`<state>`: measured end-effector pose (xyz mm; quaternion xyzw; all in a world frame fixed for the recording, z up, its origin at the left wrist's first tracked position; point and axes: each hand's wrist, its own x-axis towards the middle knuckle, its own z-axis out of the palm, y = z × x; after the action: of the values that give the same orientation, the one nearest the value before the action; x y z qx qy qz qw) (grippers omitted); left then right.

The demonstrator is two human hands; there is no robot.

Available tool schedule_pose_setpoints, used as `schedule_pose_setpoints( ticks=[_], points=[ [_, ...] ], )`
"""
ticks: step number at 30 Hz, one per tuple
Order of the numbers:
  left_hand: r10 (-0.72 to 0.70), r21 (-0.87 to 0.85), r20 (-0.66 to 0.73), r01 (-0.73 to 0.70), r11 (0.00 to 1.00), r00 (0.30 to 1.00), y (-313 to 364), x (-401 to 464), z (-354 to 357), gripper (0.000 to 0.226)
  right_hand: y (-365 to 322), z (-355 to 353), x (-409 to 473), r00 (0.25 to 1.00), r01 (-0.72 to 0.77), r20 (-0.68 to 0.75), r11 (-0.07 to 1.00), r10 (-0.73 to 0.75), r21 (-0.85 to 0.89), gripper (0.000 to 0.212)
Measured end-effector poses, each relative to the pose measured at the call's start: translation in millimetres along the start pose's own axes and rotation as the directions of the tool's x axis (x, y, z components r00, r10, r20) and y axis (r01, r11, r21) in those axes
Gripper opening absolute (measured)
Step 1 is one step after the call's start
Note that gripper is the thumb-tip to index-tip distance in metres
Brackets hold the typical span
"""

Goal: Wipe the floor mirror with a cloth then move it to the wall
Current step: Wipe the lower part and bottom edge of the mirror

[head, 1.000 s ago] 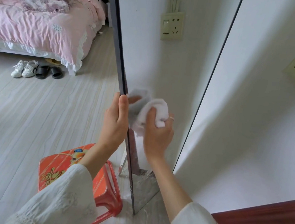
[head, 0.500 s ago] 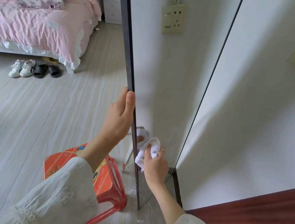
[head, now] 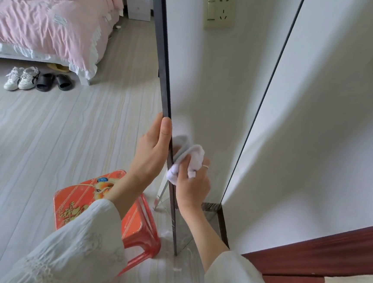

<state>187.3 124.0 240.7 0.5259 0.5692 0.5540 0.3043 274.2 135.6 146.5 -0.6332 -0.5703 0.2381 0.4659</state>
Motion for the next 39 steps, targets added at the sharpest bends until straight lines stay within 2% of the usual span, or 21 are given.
schedule_pose_setpoints(
  ticks=[3, 4, 7, 10, 14, 16, 18, 20, 23, 26, 27, 28, 30, 31, 33, 36, 39],
  points=[
    [-0.002, 0.055, -0.026, 0.003, 0.998, 1.000, -5.2, -3.3, 3.1, 0.036, 45.8, 6.6, -13.8, 0.974, -0.131, 0.174, 0.987, 0.145, -0.092, 0.032],
    [-0.003, 0.063, -0.029, 0.005, 0.998, 1.000, -8.3, -4.4, 3.9, 0.033, 57.6, 6.6, -15.9, 0.953, -0.160, 0.240, 0.981, 0.183, -0.110, 0.028],
    [0.004, 0.086, -0.044, 0.000, 0.996, 0.999, -25.3, -11.9, 9.5, 0.030, 91.7, 1.2, -15.2, 0.890, -0.174, 0.385, 0.962, 0.245, -0.211, 0.042],
    [0.058, 0.126, -0.072, -0.048, 0.991, 0.996, -44.4, -19.1, 17.8, 0.029, 109.5, -17.9, 2.6, 0.913, -0.150, 0.345, 0.965, 0.220, -0.216, 0.043],
    [0.132, 0.111, -0.175, -0.114, 0.987, 0.976, -69.7, -22.9, 33.9, 0.033, 118.2, -36.2, 43.2, 0.983, 0.040, 0.185, 0.980, -0.004, -0.195, 0.030],
    [0.184, 0.166, -0.207, -0.151, 0.974, 0.961, -79.0, -20.0, 40.1, 0.041, 115.0, -39.7, 64.5, 0.980, 0.180, 0.133, 0.950, -0.150, -0.255, 0.038],
    [0.271, 0.204, -0.267, -0.221, 0.954, 0.925, -87.7, -18.7, 46.5, 0.037, 111.4, -39.5, 78.6, 0.949, 0.314, 0.049, 0.915, -0.312, -0.255, 0.053],
    [0.335, 0.187, -0.323, -0.288, 0.939, 0.885, -89.1, -16.3, 51.2, 0.032, 108.6, -39.7, 90.9, 0.901, 0.419, -0.015, 0.878, -0.434, -0.232, 0.056],
    [0.383, 0.173, -0.392, -0.342, 0.924, 0.837, -97.6, -9.9, 57.4, 0.035, 112.5, -39.8, 105.4, 0.805, 0.562, -0.078, 0.799, -0.588, -0.214, 0.050],
    [0.493, 0.173, -0.396, -0.464, 0.869, 0.775, -114.2, -10.1, 60.0, 0.036, 124.7, -37.5, 113.4, 0.746, 0.648, -0.099, 0.752, -0.659, -0.119, 0.035],
    [0.503, 0.136, -0.374, -0.491, 0.861, 0.779, -110.1, -23.1, 55.5, 0.036, 128.5, -36.4, 116.5, 0.747, 0.654, -0.104, 0.754, -0.656, -0.064, 0.030],
    [0.538, 0.165, -0.388, -0.518, 0.840, 0.749, -131.6, -6.1, 62.6, 0.034, 134.6, -34.3, 115.0, 0.749, 0.656, -0.123, 0.755, -0.651, -0.007, 0.028],
    [0.515, 0.213, -0.375, -0.469, 0.857, 0.771, -158.8, 19.8, 69.2, 0.027, 139.2, -33.3, 113.9, 0.775, 0.631, -0.166, 0.763, -0.610, 0.138, 0.028],
    [0.475, 0.242, -0.354, -0.411, 0.879, 0.806, -168.5, 27.6, 71.7, 0.017, 140.8, -33.0, 112.9, 0.795, 0.606, -0.183, 0.763, -0.578, 0.224, 0.027],
    [0.443, 0.219, -0.350, -0.388, 0.895, 0.825, -177.1, 28.6, 71.6, 0.012, 147.7, -34.3, 107.4, 0.840, 0.539, -0.164, 0.761, -0.518, 0.360, 0.028],
    [0.560, 0.167, -0.371, -0.540, 0.825, 0.741, -168.1, -5.1, 69.5, 0.025, 164.8, -35.1, 101.8, 0.905, 0.399, -0.054, 0.798, -0.422, 0.452, 0.035],
    [0.562, 0.151, -0.424, -0.556, 0.817, 0.710, -154.0, -22.9, 74.4, 0.031, 166.7, -39.1, 96.0, 0.958, 0.270, -0.037, 0.852, -0.284, 0.448, 0.026]
  ],
)
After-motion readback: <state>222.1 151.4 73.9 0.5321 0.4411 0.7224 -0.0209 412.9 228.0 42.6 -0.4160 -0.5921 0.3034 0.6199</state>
